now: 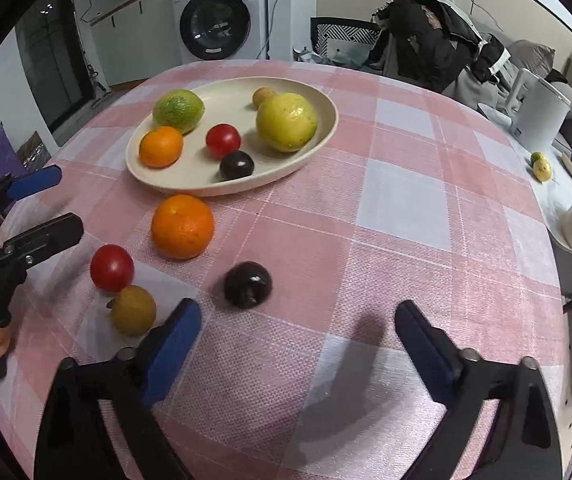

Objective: Organize fruits
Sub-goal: 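Close the right tool around the second dark plum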

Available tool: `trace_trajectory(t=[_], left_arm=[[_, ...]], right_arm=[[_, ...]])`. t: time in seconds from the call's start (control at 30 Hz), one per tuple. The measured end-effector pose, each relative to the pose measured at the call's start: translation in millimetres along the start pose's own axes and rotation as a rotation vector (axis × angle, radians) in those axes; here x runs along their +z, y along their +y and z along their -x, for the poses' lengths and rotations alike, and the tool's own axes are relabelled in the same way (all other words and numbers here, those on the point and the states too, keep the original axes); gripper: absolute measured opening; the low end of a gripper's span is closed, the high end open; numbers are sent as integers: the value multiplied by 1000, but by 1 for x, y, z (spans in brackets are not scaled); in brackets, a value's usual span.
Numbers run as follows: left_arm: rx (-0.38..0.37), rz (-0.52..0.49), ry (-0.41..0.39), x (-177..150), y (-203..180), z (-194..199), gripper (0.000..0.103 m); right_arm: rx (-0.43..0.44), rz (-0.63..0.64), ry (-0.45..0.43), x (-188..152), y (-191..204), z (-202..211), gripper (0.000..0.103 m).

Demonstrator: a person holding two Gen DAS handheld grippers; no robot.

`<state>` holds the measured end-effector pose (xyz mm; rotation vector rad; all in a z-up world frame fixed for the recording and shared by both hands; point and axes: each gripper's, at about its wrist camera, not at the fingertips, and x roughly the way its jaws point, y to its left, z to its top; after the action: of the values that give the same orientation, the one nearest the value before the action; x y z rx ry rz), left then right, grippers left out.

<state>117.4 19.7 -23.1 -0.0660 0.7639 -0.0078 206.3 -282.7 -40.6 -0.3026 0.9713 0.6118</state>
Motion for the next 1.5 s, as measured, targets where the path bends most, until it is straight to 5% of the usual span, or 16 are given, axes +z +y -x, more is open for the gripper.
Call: trace_trajectory(t=[0.07, 0.67, 0.9, 1.5], left_arm=[[0, 0, 2, 0, 0, 0, 102], [-5, -8, 13, -2, -3, -2, 102], [-10, -21, 23, -4, -6, -5, 102], [-24, -122, 89, -11, -20, -10, 102]], right_arm=[[14, 4, 6, 0, 2, -1, 74], [49, 26, -38, 2, 12, -2, 48], [75, 35, -57, 1, 14, -1, 26], [82, 8, -128, 5, 4, 19, 26]])
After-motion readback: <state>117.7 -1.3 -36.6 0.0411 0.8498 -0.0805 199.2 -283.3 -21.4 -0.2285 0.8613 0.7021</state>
